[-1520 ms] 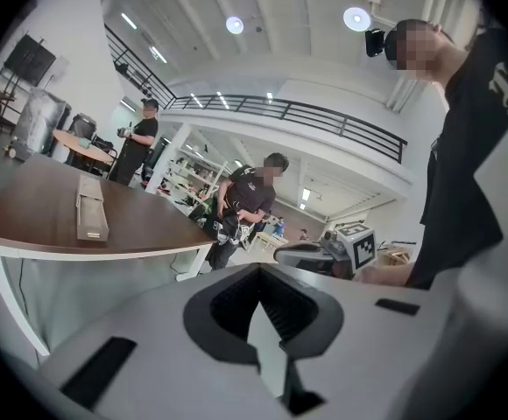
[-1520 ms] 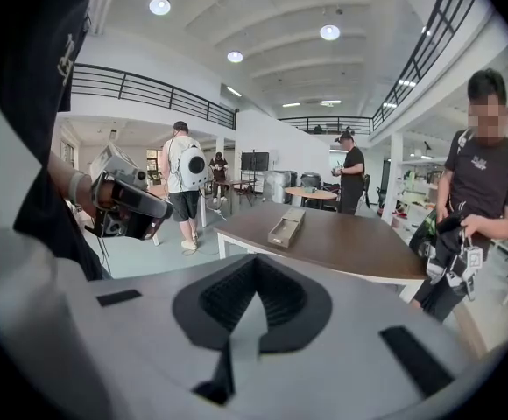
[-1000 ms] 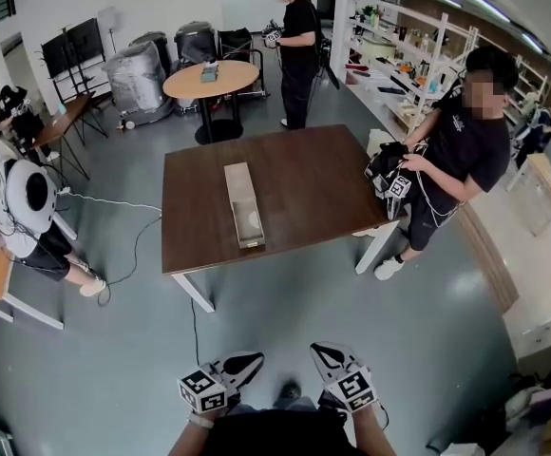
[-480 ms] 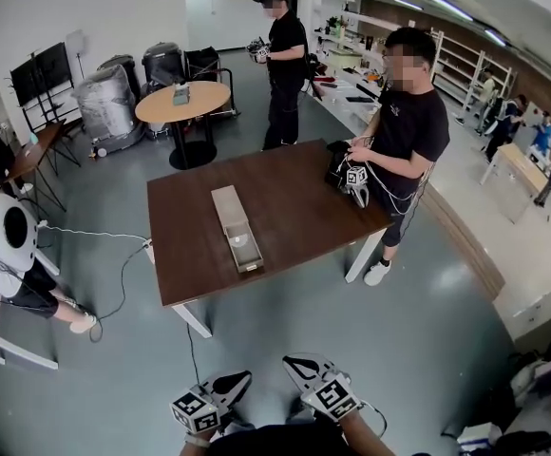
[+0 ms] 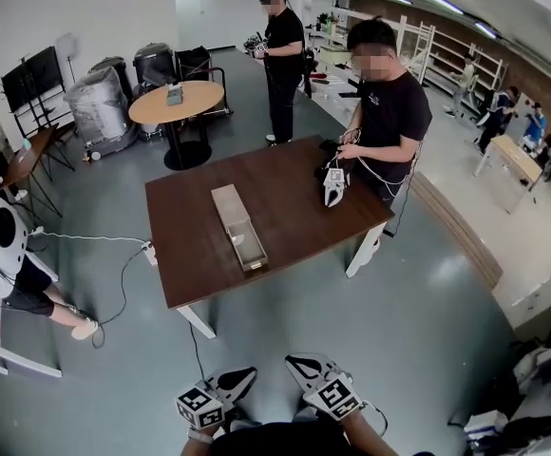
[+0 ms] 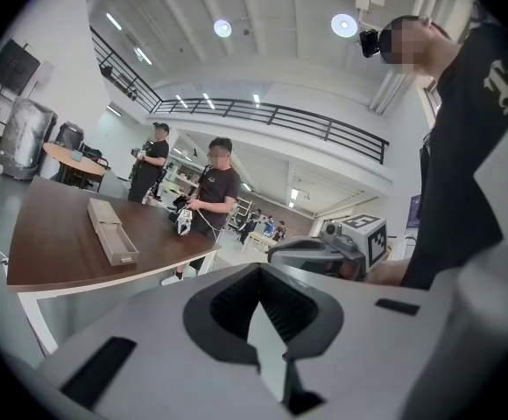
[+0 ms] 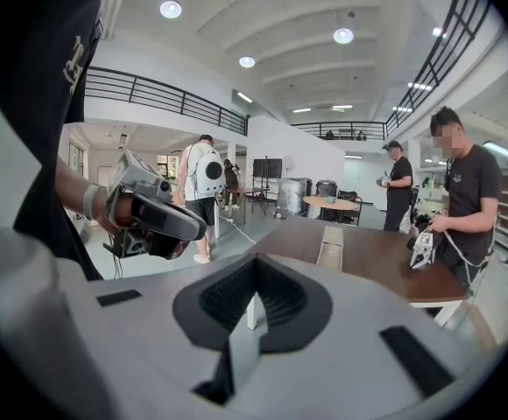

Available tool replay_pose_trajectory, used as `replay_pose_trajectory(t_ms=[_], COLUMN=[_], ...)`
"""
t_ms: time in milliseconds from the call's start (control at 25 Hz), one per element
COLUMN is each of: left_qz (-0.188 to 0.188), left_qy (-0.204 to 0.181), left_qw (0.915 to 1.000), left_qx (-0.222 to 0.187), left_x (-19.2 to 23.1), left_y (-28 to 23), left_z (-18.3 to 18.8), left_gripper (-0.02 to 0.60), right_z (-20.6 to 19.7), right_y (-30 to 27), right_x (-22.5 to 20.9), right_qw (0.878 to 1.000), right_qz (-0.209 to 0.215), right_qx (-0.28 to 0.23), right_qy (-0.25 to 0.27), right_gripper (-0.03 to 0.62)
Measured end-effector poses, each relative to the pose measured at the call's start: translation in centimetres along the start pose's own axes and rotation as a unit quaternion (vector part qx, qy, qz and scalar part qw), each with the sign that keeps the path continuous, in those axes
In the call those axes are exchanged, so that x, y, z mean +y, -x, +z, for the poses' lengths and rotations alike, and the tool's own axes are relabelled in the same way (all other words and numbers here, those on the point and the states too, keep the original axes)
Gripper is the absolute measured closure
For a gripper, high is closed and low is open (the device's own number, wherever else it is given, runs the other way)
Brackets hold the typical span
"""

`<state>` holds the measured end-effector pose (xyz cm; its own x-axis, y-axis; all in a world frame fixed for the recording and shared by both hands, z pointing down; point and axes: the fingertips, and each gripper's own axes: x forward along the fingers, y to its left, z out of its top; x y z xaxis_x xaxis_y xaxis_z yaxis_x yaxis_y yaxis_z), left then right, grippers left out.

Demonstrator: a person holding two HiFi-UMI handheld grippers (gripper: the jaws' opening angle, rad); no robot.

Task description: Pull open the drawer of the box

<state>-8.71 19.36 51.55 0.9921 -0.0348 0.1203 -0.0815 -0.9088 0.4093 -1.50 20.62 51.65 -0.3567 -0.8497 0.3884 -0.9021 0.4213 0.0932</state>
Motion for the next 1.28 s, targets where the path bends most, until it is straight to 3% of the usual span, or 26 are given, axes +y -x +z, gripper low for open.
replay_pose_trajectory(t_ms=[600,960,1280], left_qz=[-0.015,-0.011,-0.006], left_qy=[-0.001,0.002,0.003], left_qw=[0.9999,0.9999,1.0], left_qx=[0.008,0.008,0.003], left_x=[-2.1,-2.8,-2.4], left_y=[-1.2,-1.4,-1.3], left_z=[-0.5,-1.0,-0.8], left_gripper=[0.58,0.579,0.579], right_z=[-0.4,-1.6,-1.1], right_y=[1.7,3.3,2.6], right_x=[-0.4,-0.6,-0.7], right_qw=[1.0,1.0,1.0], right_qz=[-0.016,-0.023,-0.02], right_qx=[-0.006,0.01,-0.008], right_qy=[-0.011,-0.018,-0.018], right_gripper=[0.606,0.606,0.606])
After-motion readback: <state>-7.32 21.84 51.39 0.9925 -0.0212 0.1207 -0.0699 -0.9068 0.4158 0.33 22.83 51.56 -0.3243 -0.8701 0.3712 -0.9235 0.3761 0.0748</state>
